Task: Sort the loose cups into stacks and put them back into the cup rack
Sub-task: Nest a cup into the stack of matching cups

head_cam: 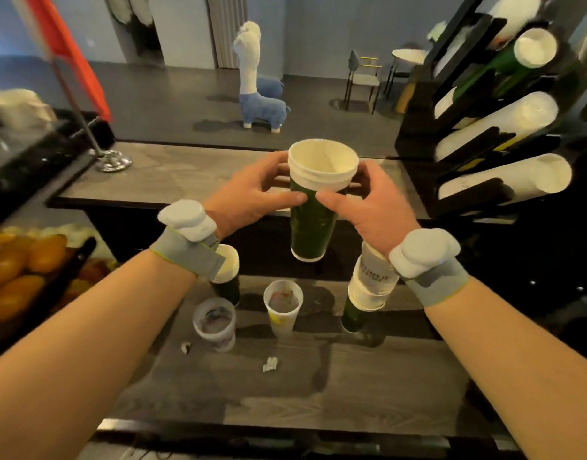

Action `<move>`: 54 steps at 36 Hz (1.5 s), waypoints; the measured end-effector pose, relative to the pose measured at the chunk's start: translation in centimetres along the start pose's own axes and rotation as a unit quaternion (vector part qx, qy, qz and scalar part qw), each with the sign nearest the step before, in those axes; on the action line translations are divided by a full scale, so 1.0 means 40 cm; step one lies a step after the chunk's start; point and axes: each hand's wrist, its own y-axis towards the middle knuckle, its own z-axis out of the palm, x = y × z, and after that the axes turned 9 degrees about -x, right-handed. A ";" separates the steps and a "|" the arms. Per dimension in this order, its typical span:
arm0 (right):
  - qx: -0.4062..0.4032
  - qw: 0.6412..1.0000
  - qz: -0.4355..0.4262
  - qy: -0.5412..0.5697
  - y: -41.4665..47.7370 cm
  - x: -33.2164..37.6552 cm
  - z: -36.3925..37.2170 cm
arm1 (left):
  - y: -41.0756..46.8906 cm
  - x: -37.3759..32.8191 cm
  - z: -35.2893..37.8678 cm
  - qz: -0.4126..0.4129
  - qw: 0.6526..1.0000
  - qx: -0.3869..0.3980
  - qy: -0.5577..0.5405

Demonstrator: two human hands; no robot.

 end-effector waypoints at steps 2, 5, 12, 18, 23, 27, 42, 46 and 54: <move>0.021 1.000 0.009 -0.007 -0.005 -0.013 0.059 | -0.023 0.044 -0.030 -0.020 1.000 -0.007 0.011; 0.040 0.999 0.023 -0.007 -0.012 -0.035 0.119 | -0.047 0.095 -0.055 -0.043 0.998 -0.019 0.030; 0.098 0.995 0.035 0.003 0.005 -0.037 0.287 | -0.097 0.211 -0.159 -0.067 0.993 -0.063 0.074; 0.123 0.992 0.032 0.004 0.040 -0.034 0.399 | -0.106 0.295 -0.235 -0.077 0.989 -0.093 0.081; 0.141 0.989 0.035 0.002 0.066 -0.053 0.475 | -0.097 0.379 -0.273 -0.090 0.987 -0.105 0.079; 0.154 0.987 0.041 -0.017 0.077 -0.082 0.511 | -0.092 0.433 -0.274 -0.102 0.986 -0.106 0.080; 0.196 0.970 0.088 -0.116 0.070 -0.243 0.640 | -0.090 0.633 -0.210 -0.157 0.966 -0.082 0.191; 0.219 0.960 0.091 -0.151 0.047 -0.285 0.654 | -0.102 0.679 -0.205 -0.185 0.955 -0.049 0.227; 0.265 0.935 0.098 -0.213 0.031 -0.306 0.651 | -0.129 0.683 -0.196 -0.220 0.946 -0.009 0.239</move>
